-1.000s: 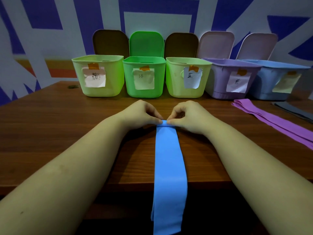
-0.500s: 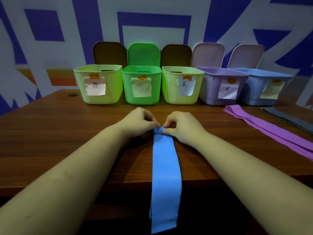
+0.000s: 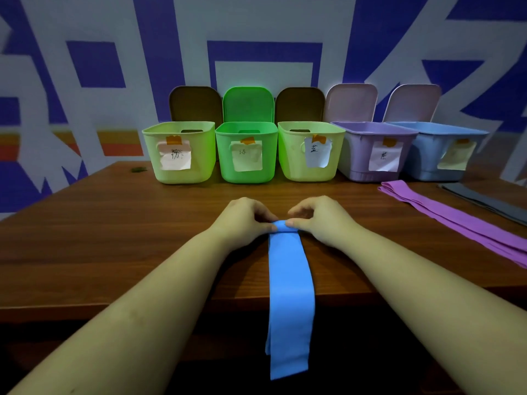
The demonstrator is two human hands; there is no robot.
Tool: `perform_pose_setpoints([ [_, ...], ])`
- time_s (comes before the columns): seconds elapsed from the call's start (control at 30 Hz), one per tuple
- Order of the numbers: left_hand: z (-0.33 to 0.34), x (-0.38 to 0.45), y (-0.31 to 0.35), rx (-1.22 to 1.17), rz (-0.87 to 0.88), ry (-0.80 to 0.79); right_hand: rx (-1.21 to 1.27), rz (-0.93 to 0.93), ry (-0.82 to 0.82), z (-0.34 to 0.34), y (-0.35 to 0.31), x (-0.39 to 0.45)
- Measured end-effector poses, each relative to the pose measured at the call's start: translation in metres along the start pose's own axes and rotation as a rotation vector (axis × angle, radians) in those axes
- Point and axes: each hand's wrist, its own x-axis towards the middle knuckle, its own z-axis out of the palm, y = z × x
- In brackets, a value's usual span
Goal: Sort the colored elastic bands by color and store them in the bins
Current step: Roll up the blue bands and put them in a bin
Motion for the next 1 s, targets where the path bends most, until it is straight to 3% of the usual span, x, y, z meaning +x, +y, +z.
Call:
perform_pose_setpoints([
  [0.2, -0.004, -0.008, 0.001, -0.079, -0.004, 0.049, -0.009, -0.039, 0.015, 0.004, -0.002, -0.015],
  [0.4, -0.006, -0.007, 0.004, -0.152, -0.068, -0.055, -0.044, -0.127, 0.019, -0.002, -0.001, -0.02],
  [0.5, -0.007, -0.008, 0.006, -0.104, -0.074, -0.109, -0.044, -0.117, 0.009, -0.007, -0.004, -0.017],
  [0.67, -0.008, -0.017, 0.01, 0.002, 0.026, -0.035, 0.006, -0.056, -0.109, -0.009, -0.003, -0.019],
  [0.8, -0.005, -0.023, 0.009, -0.191, -0.002, 0.011, -0.005, -0.103, -0.059, -0.006, -0.001, -0.027],
  [1.0, -0.002, -0.021, 0.006, -0.272, -0.033, -0.041, 0.027, -0.17, 0.003, -0.008, -0.002, -0.03],
])
